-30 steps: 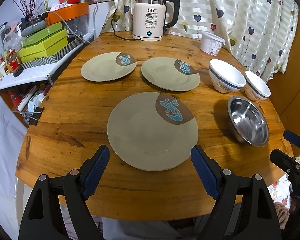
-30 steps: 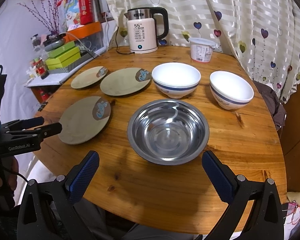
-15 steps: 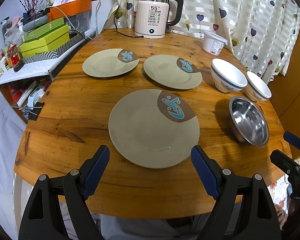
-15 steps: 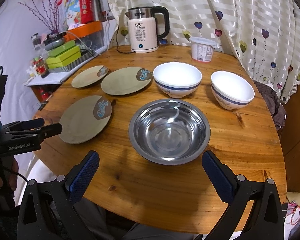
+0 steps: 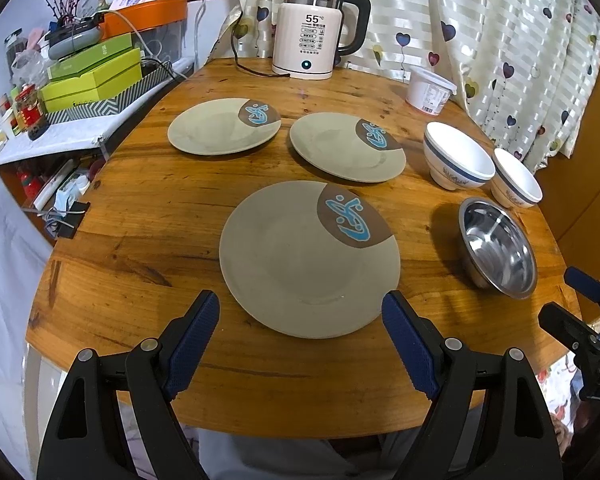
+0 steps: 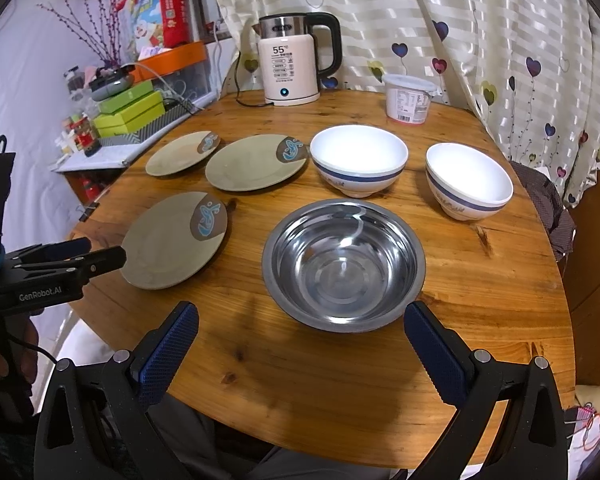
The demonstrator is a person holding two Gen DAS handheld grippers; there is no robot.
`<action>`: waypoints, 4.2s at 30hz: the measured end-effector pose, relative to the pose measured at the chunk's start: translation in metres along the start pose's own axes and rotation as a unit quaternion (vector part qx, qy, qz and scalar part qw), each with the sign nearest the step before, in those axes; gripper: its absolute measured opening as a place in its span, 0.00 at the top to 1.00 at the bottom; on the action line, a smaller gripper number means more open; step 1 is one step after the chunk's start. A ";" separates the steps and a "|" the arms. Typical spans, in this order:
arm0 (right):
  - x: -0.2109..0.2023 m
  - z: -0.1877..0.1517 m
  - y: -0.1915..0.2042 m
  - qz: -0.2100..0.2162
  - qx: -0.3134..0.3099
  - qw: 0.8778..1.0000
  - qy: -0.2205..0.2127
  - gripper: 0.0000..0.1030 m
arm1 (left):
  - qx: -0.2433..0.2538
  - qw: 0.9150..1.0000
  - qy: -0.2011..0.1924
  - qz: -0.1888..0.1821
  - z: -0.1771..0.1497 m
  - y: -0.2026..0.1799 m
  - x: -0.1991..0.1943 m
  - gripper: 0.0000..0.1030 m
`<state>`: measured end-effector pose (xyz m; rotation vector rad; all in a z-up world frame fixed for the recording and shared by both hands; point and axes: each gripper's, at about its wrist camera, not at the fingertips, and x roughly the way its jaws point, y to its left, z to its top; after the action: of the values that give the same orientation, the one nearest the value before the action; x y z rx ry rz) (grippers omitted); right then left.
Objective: Organize plates and bowls
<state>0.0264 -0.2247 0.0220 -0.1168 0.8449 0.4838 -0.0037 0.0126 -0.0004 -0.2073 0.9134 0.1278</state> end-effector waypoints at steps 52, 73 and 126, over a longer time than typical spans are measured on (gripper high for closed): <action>0.007 0.017 0.006 0.030 0.000 1.000 0.000 0.00 | 0.003 1.000 -0.005 -0.003 0.005 0.003 0.005 0.19; 0.017 0.029 0.022 0.044 -0.021 0.999 0.004 0.00 | -0.006 1.000 -0.004 -0.027 0.009 0.012 0.009 0.19; 0.157 0.181 0.122 0.121 -0.064 0.988 0.074 0.22 | -0.121 0.992 -0.038 -0.004 0.104 0.140 0.068 0.19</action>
<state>0.1844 -0.0078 0.0369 -0.1715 0.9791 0.7658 0.0901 0.1746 -0.0104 -0.4283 0.8209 0.2367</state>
